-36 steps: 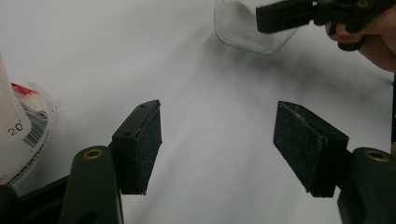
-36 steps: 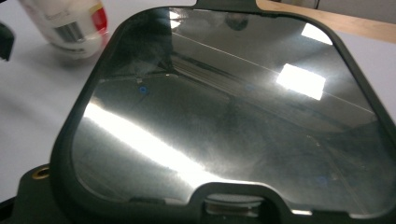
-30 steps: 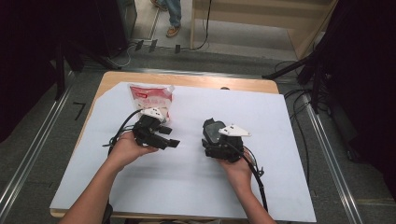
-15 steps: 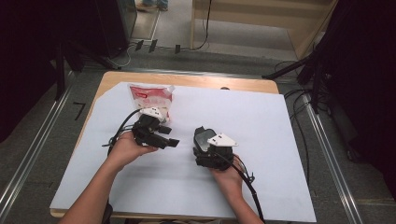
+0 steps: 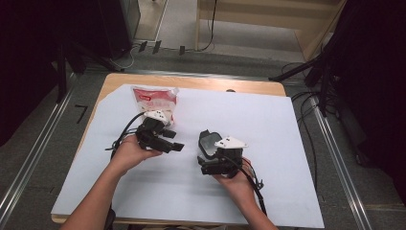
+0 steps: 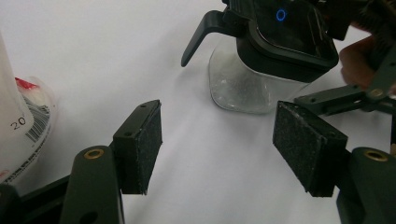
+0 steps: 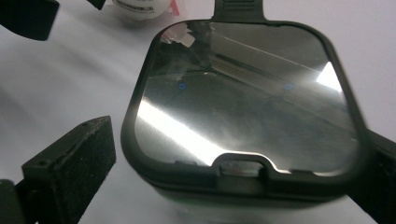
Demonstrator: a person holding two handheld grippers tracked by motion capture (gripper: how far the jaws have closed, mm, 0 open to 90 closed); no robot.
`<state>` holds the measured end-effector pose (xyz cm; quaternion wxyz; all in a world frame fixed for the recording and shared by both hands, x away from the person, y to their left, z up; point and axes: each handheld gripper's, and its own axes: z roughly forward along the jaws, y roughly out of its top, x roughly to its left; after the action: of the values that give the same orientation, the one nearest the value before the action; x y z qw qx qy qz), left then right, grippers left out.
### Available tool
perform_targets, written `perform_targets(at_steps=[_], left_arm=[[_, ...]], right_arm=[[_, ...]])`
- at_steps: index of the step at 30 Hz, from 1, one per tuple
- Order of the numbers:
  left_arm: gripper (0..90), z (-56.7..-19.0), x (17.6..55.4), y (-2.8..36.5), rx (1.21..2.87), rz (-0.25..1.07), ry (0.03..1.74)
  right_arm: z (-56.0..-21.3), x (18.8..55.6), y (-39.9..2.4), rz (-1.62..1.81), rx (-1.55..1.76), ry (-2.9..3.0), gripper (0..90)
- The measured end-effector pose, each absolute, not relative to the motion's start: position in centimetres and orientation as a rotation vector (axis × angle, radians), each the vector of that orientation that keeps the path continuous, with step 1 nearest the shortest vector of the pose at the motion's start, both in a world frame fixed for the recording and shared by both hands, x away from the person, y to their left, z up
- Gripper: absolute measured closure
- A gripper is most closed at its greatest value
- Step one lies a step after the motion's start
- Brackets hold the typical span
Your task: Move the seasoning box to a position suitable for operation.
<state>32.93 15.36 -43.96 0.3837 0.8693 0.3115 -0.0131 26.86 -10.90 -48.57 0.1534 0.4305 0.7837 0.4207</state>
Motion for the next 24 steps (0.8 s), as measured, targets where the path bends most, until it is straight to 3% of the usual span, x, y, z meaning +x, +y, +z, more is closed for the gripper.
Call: perform_targets(at_steps=[8, 15, 18, 19, 24], left_arm=[[34.5, -44.0, 32.8, 14.9, 2.208, -0.038, 0.789], [34.8, -44.0, 32.8, 14.7, 2.197, -0.062, 0.802], [35.7, -43.9, 32.8, 14.6, 2.191, -0.055, 0.796], [35.9, -44.0, 32.8, 14.5, 2.202, -0.051, 0.787], [36.3, -44.2, 32.8, 14.3, 2.217, -0.039, 0.791]], right_arm=[[-47.0, 25.9, -13.1, 1.249, 1.157, 2.362, 0.5], [-46.0, 26.1, -15.1, 1.324, 1.158, 2.361, 10.8], [-45.6, 26.5, -15.8, 1.335, 1.114, 2.370, 23.2], [-45.4, 26.7, -16.2, 1.357, 1.072, 2.379, 34.9], [-45.5, 27.4, -16.7, 1.340, 1.071, 2.367, 44.0]])
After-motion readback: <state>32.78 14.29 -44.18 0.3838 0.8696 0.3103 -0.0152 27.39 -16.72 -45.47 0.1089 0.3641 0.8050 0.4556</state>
